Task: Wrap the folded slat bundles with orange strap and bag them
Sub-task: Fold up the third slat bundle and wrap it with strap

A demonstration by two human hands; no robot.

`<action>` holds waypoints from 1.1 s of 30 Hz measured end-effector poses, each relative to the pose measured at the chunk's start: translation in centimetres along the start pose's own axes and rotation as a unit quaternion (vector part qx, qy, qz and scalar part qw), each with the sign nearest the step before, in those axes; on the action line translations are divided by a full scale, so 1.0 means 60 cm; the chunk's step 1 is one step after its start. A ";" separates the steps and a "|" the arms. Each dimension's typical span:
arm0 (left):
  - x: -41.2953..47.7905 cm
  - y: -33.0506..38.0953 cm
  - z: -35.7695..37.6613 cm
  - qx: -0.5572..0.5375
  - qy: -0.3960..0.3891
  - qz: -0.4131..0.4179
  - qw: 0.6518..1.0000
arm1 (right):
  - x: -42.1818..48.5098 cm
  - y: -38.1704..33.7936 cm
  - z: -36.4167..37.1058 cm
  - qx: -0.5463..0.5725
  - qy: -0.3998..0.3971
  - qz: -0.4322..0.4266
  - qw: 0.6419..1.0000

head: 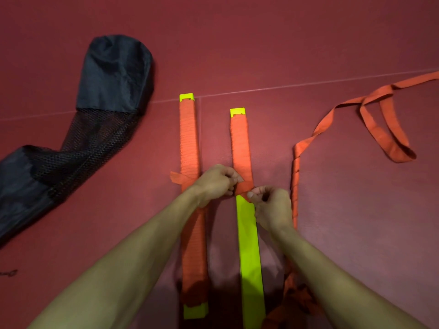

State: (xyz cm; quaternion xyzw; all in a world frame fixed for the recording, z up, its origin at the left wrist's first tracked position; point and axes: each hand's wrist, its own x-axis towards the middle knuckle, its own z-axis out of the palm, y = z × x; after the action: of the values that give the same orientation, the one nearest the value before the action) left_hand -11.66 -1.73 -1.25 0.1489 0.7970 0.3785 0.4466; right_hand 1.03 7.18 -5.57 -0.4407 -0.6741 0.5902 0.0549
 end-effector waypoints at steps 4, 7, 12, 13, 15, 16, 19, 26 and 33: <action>-0.005 0.002 -0.007 -0.025 -0.014 0.003 1.000 | 0.002 0.003 0.003 0.024 0.006 0.011 1.000; -0.006 0.003 -0.007 -0.020 -0.012 0.016 1.000 | -0.001 0.003 0.007 0.020 0.019 0.007 1.000; -0.001 0.001 -0.003 0.008 0.000 0.021 1.000 | 0.000 0.000 0.009 0.026 0.020 0.009 0.999; -0.001 0.001 -0.004 0.014 -0.006 0.024 1.000 | -0.001 0.001 0.009 0.030 0.022 0.012 0.999; 0.001 -0.002 -0.007 0.047 -0.012 0.034 0.998 | -0.003 -0.001 0.010 0.033 0.019 0.019 0.999; 0.003 -0.004 -0.007 0.070 -0.008 0.042 0.997 | -0.005 -0.003 0.010 0.033 0.015 0.021 0.999; 0.005 -0.008 -0.003 0.109 0.012 0.065 0.992 | -0.010 -0.014 0.004 0.040 0.003 0.016 0.999; -0.003 -0.004 -0.011 -0.008 -0.034 0.027 0.999 | 0.001 -0.010 0.015 0.021 0.028 0.034 0.999; 0.004 0.001 -0.017 0.001 -0.039 0.006 0.999 | 0.000 -0.011 0.019 0.006 0.041 0.016 0.999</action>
State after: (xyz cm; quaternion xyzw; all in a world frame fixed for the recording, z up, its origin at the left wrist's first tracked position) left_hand -12.66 -2.03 -1.02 0.1689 0.7784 0.3747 0.4746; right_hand 0.01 6.37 -5.32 -0.4751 -0.6608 0.5761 0.0760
